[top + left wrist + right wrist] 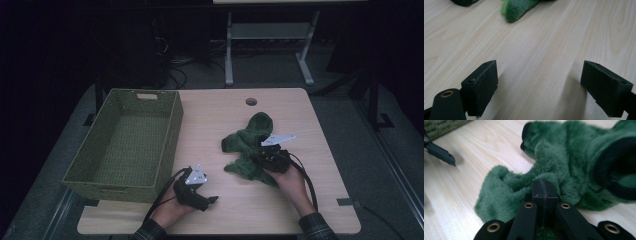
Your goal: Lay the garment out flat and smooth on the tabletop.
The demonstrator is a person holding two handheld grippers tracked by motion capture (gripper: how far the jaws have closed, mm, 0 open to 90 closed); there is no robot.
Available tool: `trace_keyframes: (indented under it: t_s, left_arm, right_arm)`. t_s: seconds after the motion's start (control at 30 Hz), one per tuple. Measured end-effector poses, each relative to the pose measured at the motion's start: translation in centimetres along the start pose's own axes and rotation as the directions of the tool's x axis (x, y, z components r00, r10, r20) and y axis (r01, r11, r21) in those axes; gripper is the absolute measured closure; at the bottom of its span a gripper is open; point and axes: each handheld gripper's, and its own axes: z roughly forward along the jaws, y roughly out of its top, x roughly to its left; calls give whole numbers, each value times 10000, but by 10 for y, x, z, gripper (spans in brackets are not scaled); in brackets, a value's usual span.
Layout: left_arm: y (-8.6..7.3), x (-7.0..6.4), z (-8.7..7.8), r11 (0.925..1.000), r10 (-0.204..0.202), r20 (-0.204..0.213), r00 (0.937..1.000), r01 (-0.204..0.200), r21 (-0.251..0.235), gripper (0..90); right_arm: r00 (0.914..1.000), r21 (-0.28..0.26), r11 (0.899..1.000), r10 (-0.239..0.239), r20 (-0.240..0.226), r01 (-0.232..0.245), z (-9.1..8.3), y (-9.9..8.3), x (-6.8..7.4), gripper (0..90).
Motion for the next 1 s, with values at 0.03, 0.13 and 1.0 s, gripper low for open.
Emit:
trace_keyframes:
  t_s: [0.03,0.13,1.0]
  left_arm:
    - [0,0,0,10000,0,1,10000,0,-1,137]
    - [0,0,0,10000,8,1,10000,-8,0,137]
    - [0,0,0,10000,27,-24,10000,-27,3,136]
  right_arm:
    - [10000,239,9997,-48,-35,49,6,-1,1,900]
    - [9998,566,9983,-96,-196,106,15,-2,2,900]
    - [9997,-262,9995,-161,180,166,-29,-5,-2,816]
